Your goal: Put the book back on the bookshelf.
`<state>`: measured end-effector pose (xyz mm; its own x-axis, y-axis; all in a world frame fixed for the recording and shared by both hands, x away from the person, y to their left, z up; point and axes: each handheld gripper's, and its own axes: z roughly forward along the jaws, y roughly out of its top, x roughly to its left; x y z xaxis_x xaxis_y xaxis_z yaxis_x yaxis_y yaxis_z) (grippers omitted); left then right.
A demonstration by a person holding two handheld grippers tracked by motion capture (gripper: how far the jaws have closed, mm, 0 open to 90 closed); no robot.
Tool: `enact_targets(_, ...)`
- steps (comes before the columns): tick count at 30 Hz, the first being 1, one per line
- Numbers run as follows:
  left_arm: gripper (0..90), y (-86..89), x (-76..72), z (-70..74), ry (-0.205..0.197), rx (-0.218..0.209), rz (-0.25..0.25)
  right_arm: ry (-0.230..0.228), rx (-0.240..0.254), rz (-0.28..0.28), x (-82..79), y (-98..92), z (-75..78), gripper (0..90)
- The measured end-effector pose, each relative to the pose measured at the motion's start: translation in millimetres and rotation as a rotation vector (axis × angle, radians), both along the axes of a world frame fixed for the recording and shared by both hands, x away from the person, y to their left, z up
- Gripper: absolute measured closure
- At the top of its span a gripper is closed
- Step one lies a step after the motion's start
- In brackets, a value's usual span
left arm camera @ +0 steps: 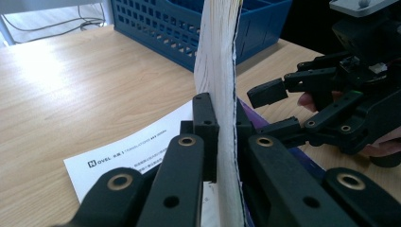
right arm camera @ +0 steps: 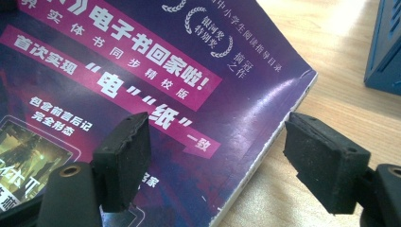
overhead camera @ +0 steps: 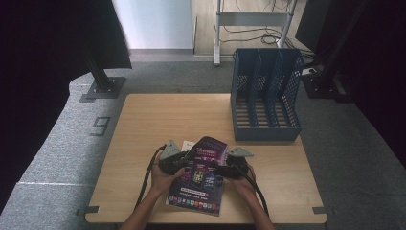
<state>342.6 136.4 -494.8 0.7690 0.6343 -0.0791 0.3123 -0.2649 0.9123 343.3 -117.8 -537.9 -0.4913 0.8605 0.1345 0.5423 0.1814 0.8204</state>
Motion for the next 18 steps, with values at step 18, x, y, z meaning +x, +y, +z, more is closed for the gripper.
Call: enact_targets(18, 87.5, -3.2, -12.9, 17.5, -0.05, -0.02, -0.022, -0.004, 0.065, 0.038, -0.2, -4.6, 5.0, 20.8)
